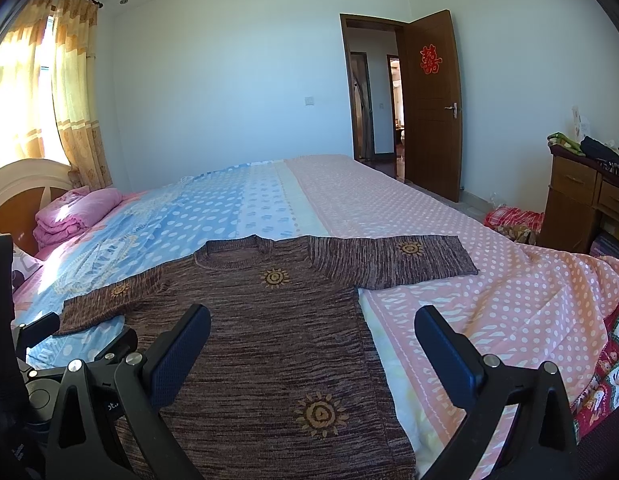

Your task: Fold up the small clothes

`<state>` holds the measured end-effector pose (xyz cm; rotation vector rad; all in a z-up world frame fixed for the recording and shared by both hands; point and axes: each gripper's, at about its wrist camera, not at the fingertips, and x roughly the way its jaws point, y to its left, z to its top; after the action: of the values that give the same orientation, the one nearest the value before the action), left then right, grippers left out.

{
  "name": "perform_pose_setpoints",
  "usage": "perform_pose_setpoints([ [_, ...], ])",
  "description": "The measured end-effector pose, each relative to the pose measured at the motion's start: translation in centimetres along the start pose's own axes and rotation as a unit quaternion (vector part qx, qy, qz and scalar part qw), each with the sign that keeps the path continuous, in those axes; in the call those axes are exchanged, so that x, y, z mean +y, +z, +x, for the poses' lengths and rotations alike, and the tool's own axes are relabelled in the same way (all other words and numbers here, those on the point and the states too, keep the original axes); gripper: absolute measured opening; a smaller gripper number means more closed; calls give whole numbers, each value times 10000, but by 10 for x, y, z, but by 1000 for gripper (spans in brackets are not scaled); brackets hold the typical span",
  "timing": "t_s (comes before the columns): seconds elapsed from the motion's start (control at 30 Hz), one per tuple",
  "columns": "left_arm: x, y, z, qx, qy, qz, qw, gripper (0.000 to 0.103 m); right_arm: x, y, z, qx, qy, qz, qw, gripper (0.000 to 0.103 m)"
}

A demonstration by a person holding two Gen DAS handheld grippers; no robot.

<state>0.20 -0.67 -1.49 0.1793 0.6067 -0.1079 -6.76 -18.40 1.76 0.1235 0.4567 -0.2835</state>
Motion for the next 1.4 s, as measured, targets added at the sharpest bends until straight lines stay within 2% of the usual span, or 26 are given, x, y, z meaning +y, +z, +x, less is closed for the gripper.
perform_pose_setpoints([
  [0.23, 0, -4, 10, 130, -62, -35, 9999, 103, -3, -8, 13, 70, -13, 39, 10000, 102],
  [0.4, -1, -10, 35, 501, -391, -156, 9979, 103, -12, -23, 41, 295, -132, 50, 9995, 102],
  [0.57, -1, -19, 67, 901, -710, -195, 9932, 103, -30, -33, 72, 682, -8, 162, 9975, 102],
  [0.73, 16, -12, 97, 1135, -769, -385, 9898, 103, -88, -17, 104, 896, -17, 1067, 9902, 99],
  [0.77, 21, -8, 104, 1156, -717, -442, 9897, 103, -102, -10, 110, 877, -72, 1197, 9889, 88],
  [0.8, 27, -3, 111, 1158, -663, -507, 9898, 103, -117, 0, 118, 882, -142, 1287, 9877, 73],
  [0.87, 39, 8, 123, 1081, -559, -631, 9906, 103, -154, 20, 135, 901, -337, 1482, 9843, 58],
  [0.97, 57, 25, 143, 974, -311, -711, 9922, 103, -218, 50, 165, 873, -663, 2067, 9722, 57],
  [1.1, 78, 40, 169, 929, -114, -907, 9915, 103, -281, 67, 220, 1066, -720, 2747, 9529, 57],
  [1.23, 93, 44, 203, 1026, -86, -1183, 9876, 103, -296, 65, 275, 1480, -1025, 2592, 9489, 57],
  [1.33, 94, 39, 223, 1135, -76, -1249, 9856, 103, -297, 52, 304, 1762, -1060, 2568, 9444, 57],
  [1.4, 91, 32, 231, 1152, -10, -1226, 9857, 103, -293, 49, 311, 1721, -1205, 2440, 9467, 57],
])
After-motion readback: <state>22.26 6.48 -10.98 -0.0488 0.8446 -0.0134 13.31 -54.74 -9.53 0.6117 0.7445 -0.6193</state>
